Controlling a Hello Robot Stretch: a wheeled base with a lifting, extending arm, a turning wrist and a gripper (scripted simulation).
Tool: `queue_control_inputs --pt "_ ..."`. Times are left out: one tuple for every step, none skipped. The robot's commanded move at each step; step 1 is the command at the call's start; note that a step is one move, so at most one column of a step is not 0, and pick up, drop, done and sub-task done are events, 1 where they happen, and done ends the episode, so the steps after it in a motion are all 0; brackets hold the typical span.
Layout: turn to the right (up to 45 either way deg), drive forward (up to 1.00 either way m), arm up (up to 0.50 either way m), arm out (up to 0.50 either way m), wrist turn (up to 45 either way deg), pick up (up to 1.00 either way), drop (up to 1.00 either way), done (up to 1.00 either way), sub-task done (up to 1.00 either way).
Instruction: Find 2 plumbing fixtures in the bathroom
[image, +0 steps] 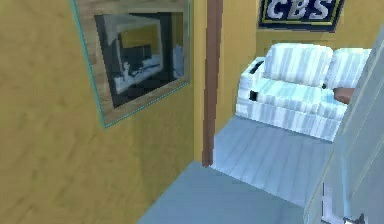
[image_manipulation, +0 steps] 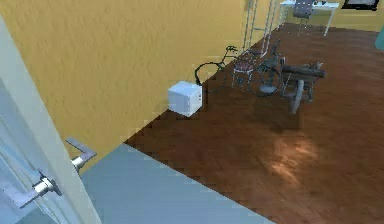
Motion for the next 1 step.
queue_control_inputs --pt "0.0 0.35 0.0 0.0 0.0 0.0 0.0 0.0 0.0"
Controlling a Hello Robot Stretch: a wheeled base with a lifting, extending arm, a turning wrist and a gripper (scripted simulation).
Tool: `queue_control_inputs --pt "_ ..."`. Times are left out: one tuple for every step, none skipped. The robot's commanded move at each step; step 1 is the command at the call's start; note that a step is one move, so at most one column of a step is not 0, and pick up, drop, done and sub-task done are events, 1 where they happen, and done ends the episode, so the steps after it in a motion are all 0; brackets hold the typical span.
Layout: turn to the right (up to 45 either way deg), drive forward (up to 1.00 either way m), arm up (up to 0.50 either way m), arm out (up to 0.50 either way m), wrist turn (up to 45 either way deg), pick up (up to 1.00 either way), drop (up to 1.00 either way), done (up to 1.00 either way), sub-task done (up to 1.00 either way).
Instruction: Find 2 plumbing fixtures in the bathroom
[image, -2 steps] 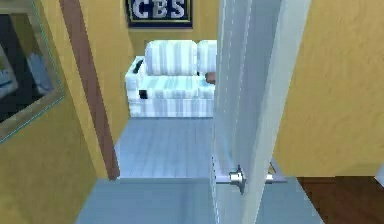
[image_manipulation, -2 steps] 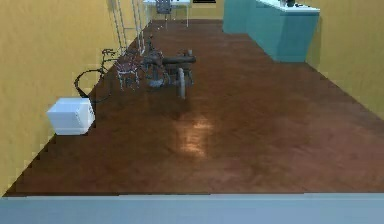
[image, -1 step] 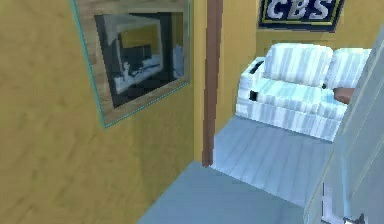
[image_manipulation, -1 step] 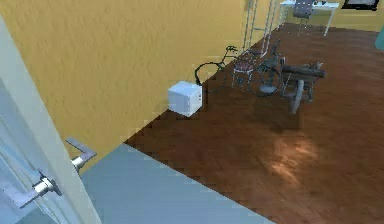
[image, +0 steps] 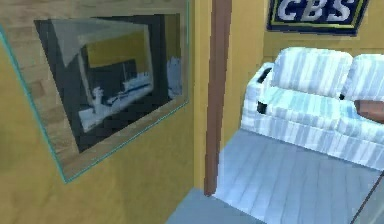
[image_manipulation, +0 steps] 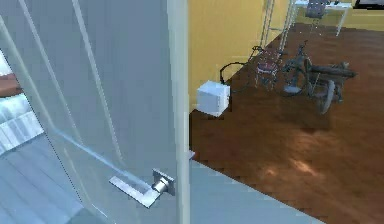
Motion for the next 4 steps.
queue_control_inputs --pt "0.0 0.55 0.0 0.0 0.0 0.0 0.0 0.0 0.0" --pt "45.0 0.0 0.0 0.0 0.0 0.0 0.0 0.0 0.0" --pt "6.0 0.0 0.0 0.0 0.0 0.0 0.0 0.0 0.0" --pt "0.0 0.9 0.0 0.0 0.0 0.0 0.0 0.0 0.0"
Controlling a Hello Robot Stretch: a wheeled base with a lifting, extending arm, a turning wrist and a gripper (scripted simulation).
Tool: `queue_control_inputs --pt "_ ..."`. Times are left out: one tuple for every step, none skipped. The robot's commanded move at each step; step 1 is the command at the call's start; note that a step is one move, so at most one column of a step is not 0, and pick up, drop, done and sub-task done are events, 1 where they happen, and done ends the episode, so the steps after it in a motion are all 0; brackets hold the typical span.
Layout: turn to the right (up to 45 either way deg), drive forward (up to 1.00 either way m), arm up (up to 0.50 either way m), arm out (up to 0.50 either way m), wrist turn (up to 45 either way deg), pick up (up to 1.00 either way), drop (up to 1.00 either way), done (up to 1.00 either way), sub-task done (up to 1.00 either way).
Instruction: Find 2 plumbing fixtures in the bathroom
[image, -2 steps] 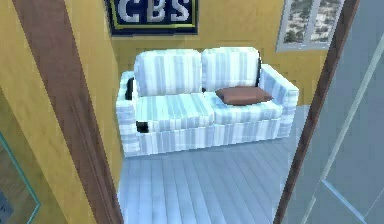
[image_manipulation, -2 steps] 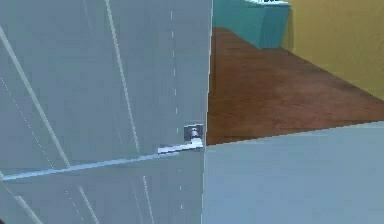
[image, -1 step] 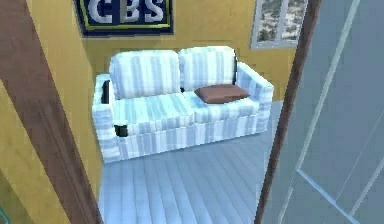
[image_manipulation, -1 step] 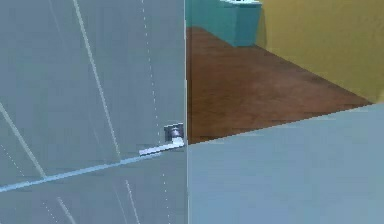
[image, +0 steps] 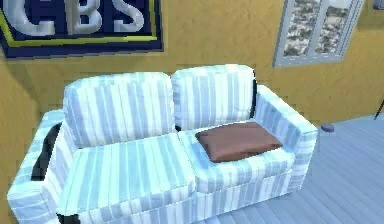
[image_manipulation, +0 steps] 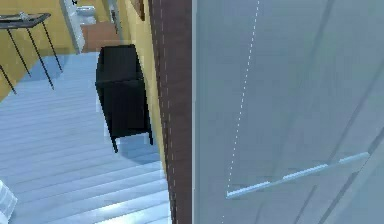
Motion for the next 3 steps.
queue_control_inputs --pt "18.0 0.0 0.0 0.0 0.0 0.0 0.0 0.0 0.0" --pt "0.0 0.05 0.0 0.0 0.0 0.0 0.0 0.0 0.0" --pt "30.0 0.0 0.0 0.0 0.0 0.0 0.0 0.0 0.0"
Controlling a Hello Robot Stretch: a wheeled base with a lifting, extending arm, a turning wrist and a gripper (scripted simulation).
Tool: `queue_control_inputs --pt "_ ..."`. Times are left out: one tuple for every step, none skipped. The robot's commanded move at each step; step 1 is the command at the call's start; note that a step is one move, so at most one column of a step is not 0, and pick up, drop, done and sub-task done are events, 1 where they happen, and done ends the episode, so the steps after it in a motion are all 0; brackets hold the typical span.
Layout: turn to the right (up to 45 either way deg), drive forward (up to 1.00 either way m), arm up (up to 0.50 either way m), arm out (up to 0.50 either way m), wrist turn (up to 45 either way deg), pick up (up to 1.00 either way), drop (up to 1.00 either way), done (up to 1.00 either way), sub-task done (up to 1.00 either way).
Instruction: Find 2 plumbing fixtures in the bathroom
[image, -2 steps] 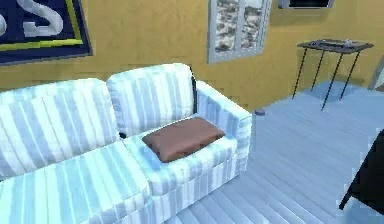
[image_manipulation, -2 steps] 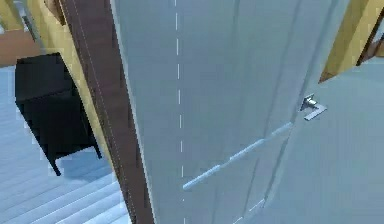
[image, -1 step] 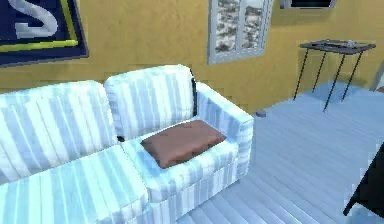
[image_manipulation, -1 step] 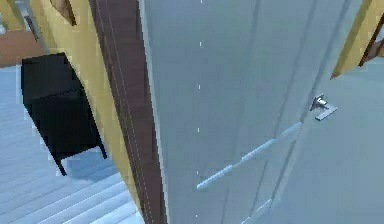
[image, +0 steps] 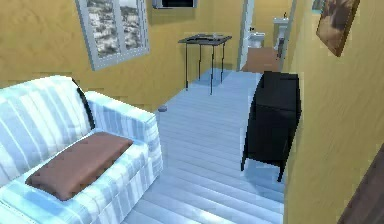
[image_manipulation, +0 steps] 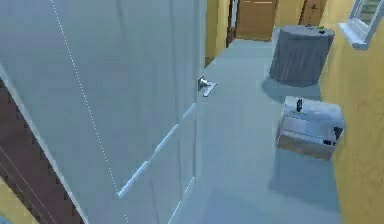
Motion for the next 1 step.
queue_control_inputs --pt "0.0 1.0 0.0 0.0 0.0 0.0 0.0 0.0 0.0"
